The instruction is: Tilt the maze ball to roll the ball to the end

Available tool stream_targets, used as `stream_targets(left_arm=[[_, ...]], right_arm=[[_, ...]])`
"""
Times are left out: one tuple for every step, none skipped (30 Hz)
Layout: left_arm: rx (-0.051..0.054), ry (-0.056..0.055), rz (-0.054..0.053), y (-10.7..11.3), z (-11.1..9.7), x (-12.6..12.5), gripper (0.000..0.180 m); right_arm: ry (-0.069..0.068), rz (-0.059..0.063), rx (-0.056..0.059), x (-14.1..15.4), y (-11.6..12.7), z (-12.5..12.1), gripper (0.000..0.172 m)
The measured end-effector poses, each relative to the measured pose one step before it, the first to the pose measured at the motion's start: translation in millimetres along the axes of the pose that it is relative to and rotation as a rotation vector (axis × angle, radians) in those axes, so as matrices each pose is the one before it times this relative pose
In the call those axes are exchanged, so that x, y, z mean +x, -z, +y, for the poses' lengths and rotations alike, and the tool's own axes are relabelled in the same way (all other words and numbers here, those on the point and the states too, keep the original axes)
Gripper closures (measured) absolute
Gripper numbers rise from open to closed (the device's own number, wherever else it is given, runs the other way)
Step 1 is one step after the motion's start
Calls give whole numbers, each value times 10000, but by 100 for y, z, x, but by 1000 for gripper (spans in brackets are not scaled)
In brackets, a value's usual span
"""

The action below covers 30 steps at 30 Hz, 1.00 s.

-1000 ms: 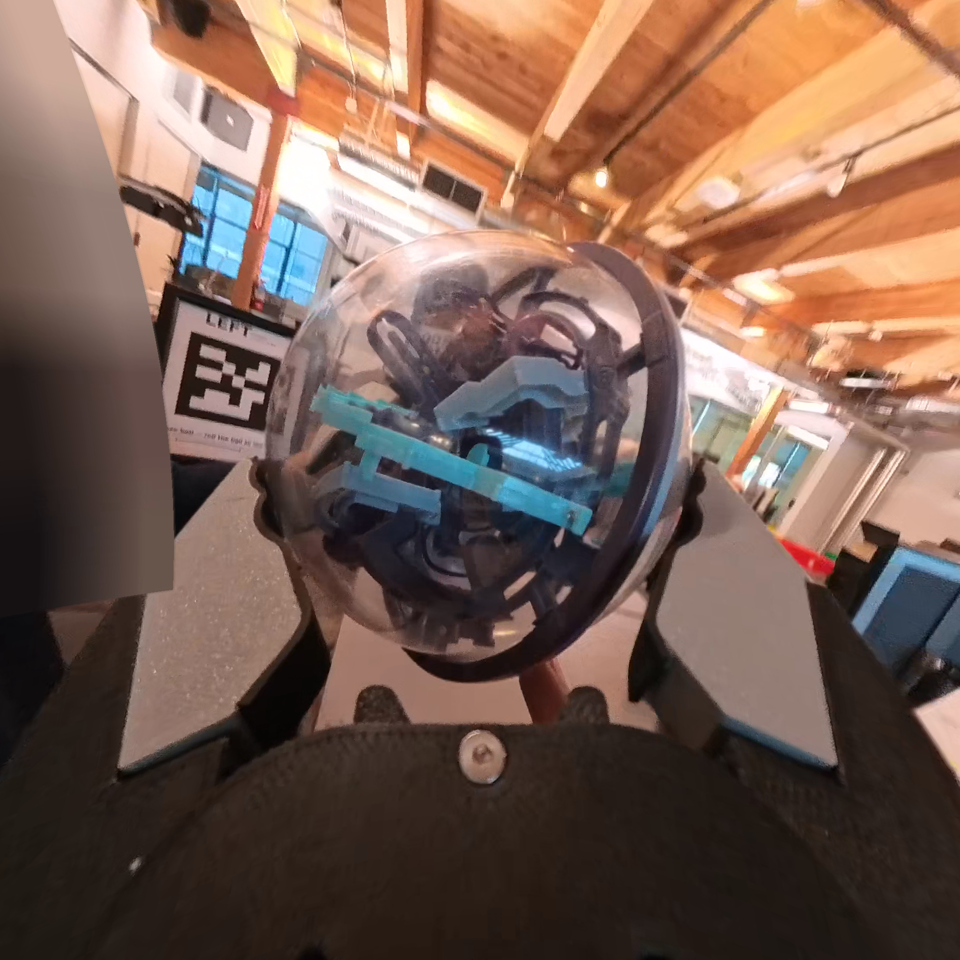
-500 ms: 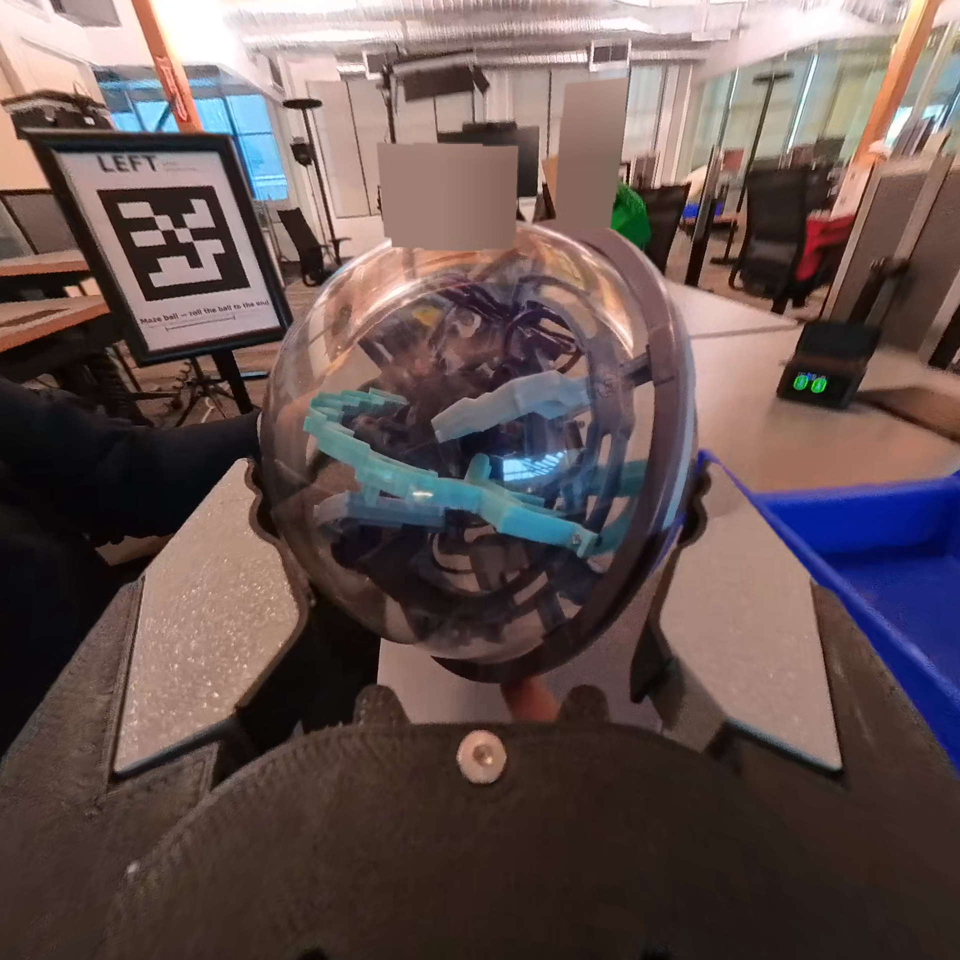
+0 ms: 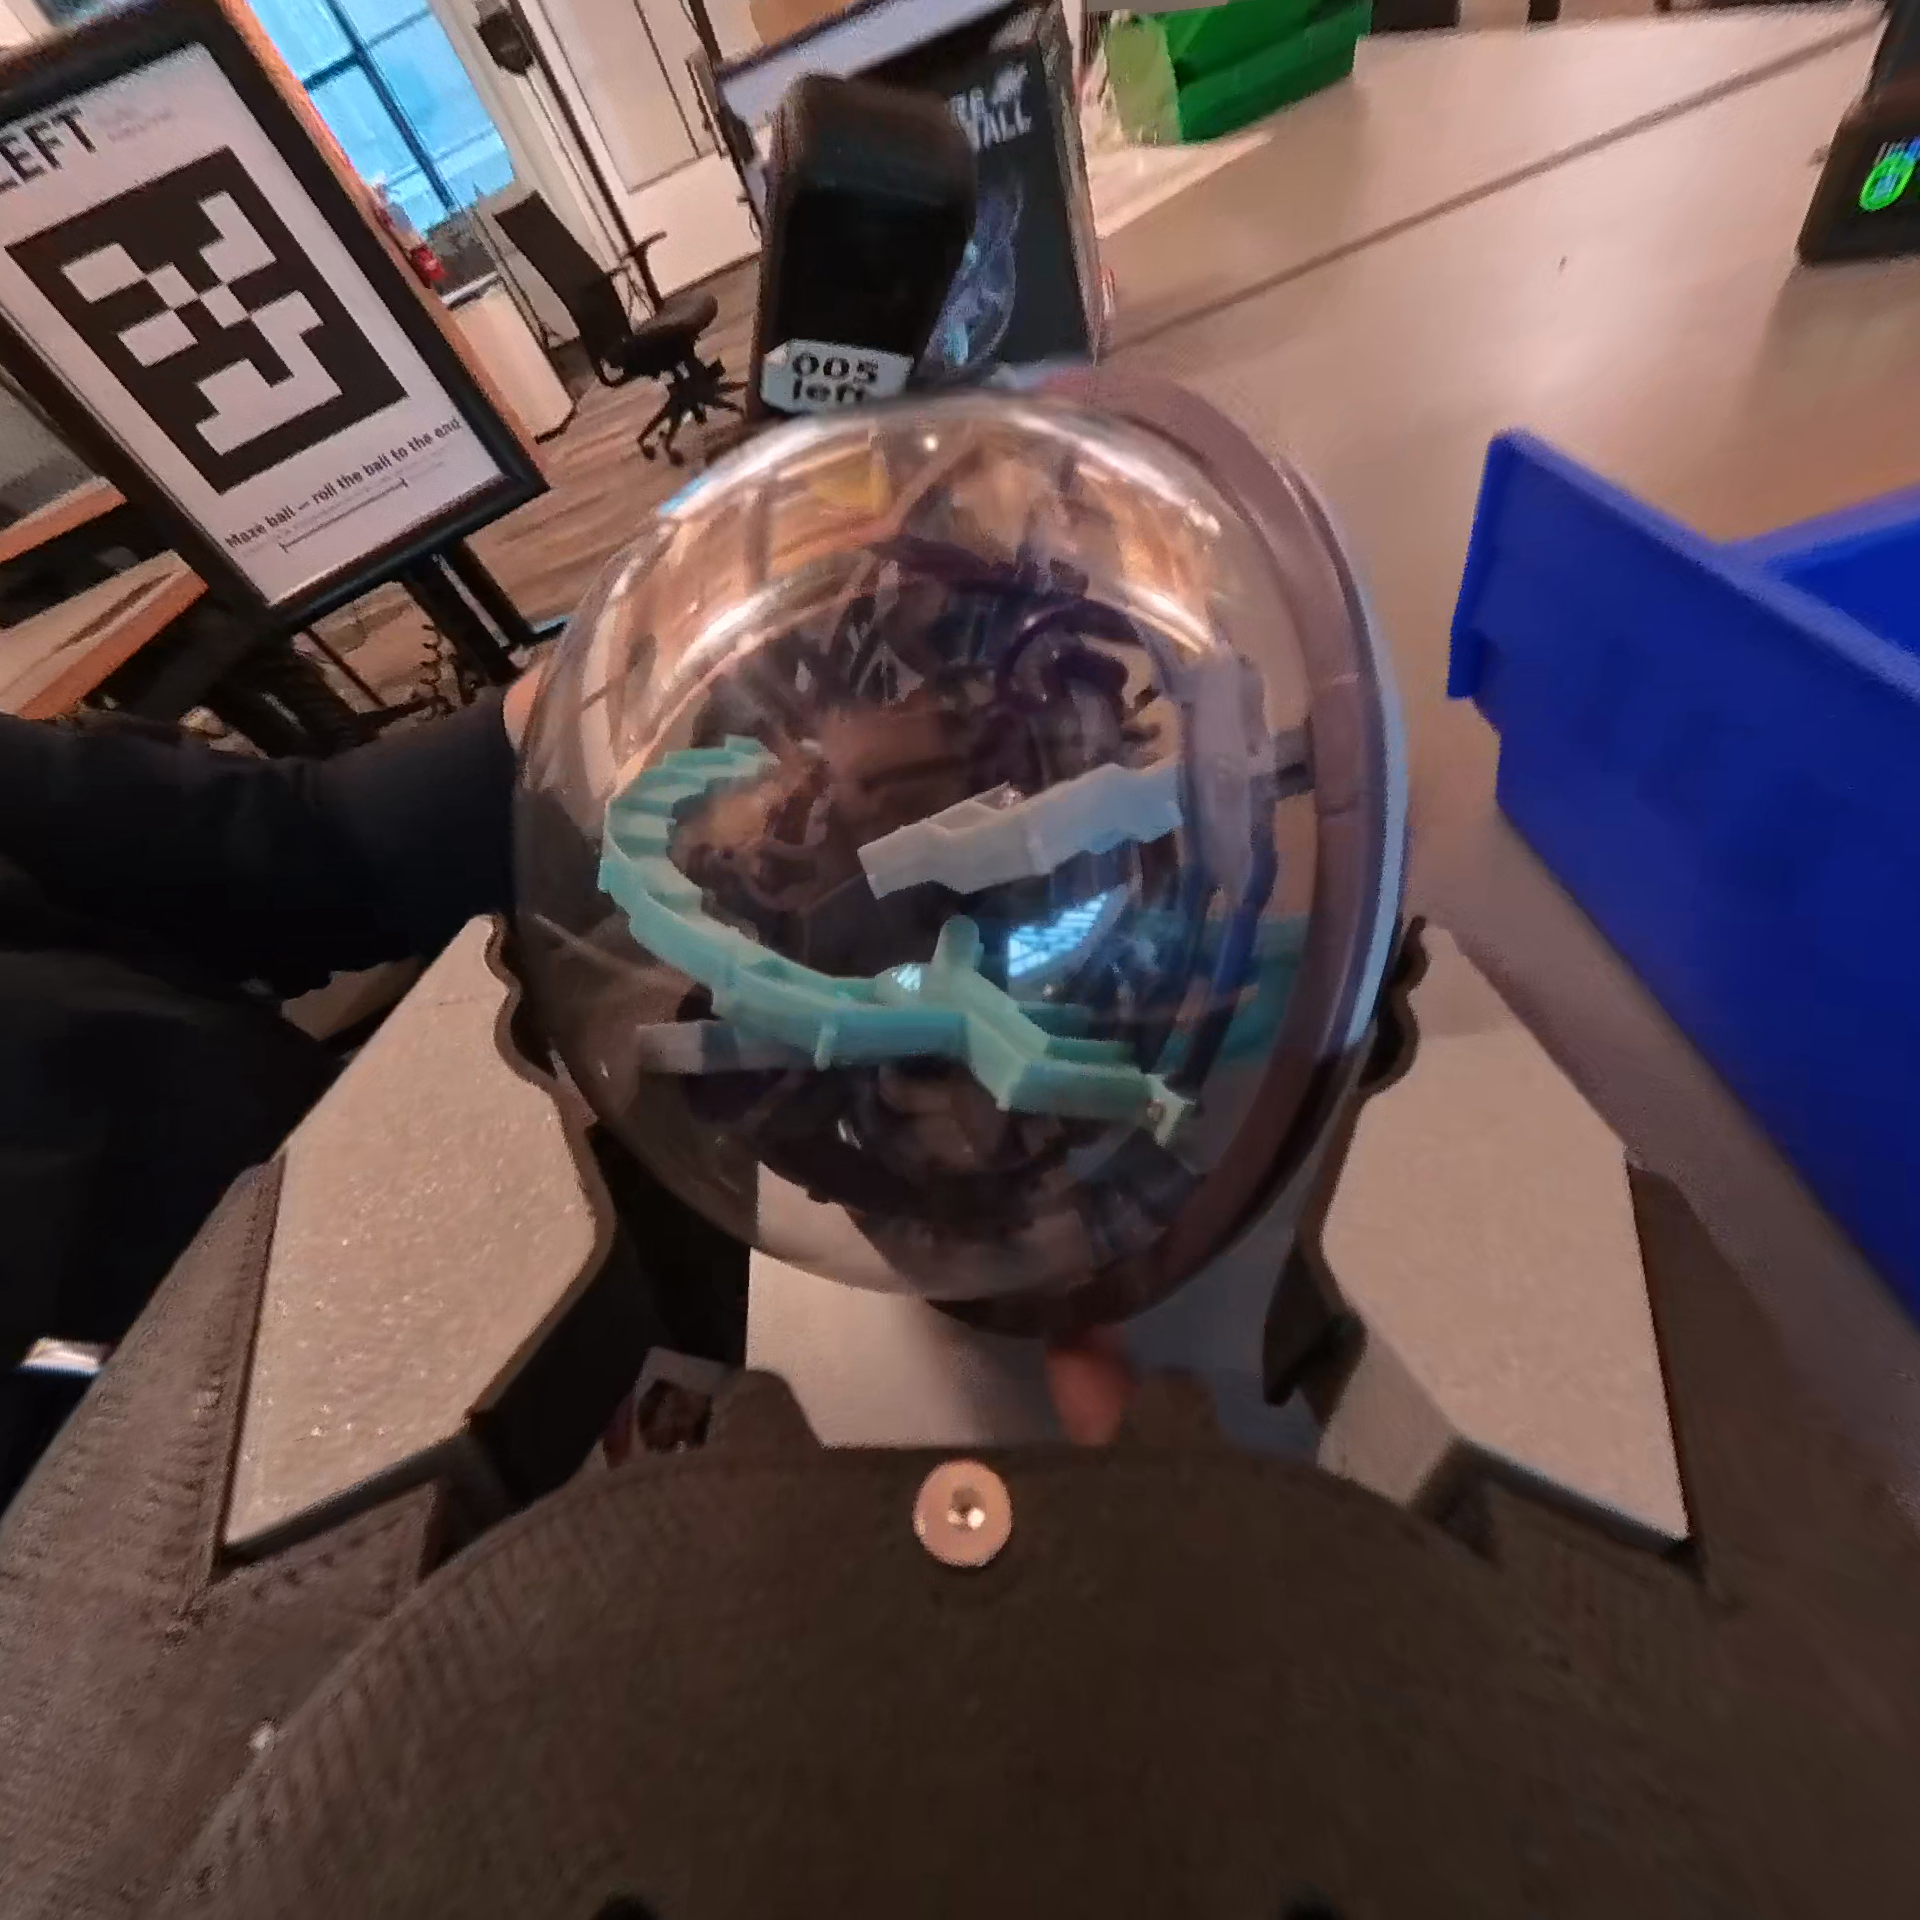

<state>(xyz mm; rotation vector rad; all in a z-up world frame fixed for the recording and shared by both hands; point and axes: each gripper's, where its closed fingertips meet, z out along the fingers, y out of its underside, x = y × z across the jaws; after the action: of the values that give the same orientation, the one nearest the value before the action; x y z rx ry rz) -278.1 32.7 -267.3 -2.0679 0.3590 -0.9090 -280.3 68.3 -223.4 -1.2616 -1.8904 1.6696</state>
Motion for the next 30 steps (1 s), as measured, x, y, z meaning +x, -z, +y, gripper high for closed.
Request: stream_targets(left_arm=[[13,105,90,52,-19,3,51],[32,53,33,174,-16,-49,54],[0,46,-23,249,34,-120,59],[32,31,-59,271,32,-169,65],[91,55,-31,278,-44,-139,70],[171,110,26,222,-181,-94,73],[209,160,79,154,-244,-31,74],[146,164,159,65,-169,76,74],[81,147,118,6,-83,56,74],[51,103,58,-37,-70,15,75],[57,61,20,-68,-84,10,74],[41,12,-19,-73,-76,-1,72],[-40,-20,-37,-60,50,-11,70],[-94,-80,71,-30,152,157,68],[-59,-97,80,-29,105,218,67],[-31,-131,-3,-14,57,122,68],[-25,-95,-24,-22,16,60,68],[-13,-47,-14,-36,-1,39,68],[-2,-14,12,-37,-11,28,69],[13,43,36,-23,-15,18,69],[19,76,51,-10,-21,2,69],[16,79,52,11,-15,-19,70],[5,50,35,27,13,-11,70],[2,14,20,23,6,1,71],[-14,-10,3,-7,31,21,71],[-32,-15,-15,-34,43,-3,70],[-36,14,-17,-66,54,-13,70],[-23,64,-4,-101,54,-26,69],[-12,92,8,-136,19,-17,68],[13,107,2,-163,-36,-37,67]], right_arm=[[-206,-51,-52,65,91,90,20],[-170,-56,56,84,232,-101,23],[-134,-55,100,125,337,-190,26],[-78,-81,213,57,415,-377,28],[-17,-109,320,-16,475,-524,29],[29,-114,356,-53,489,-567,31],[15,-101,324,-34,426,-493,33],[-44,-85,226,50,315,-302,35],[-137,-77,135,115,142,-131,35],[-220,-100,105,111,5,-30,33],[-231,-105,71,119,-54,36,31],[-230,-108,41,43,-65,79,29],[-189,-64,21,-32,21,43,34],[-16,19,-135,7,154,139,43],[117,91,-273,61,240,245,51],[171,96,-208,40,254,126,58],[151,-2,24,-136,220,-166,59],[63,-113,207,-299,149,-368,56],[-58,-141,162,-290,6,-214,51],[-104,-89,-66,-124,-154,207,43],[-36,41,-327,160,-248,666,39],[58,173,-475,410,-312,932,41],[0,132,-430,378,-386,877,33],[-157,-140,-254,-58,-434,557,33],[-171,-140,-67,-87,-389,213,30],[-60,-39,29,10,-297,9,28],[-14,-7,74,17,-213,-69,26],[-25,18,95,67,-129,-121,25],[-58,22,79,63,-42,-125,24],[-67,40,49,94,8,-130,24]])
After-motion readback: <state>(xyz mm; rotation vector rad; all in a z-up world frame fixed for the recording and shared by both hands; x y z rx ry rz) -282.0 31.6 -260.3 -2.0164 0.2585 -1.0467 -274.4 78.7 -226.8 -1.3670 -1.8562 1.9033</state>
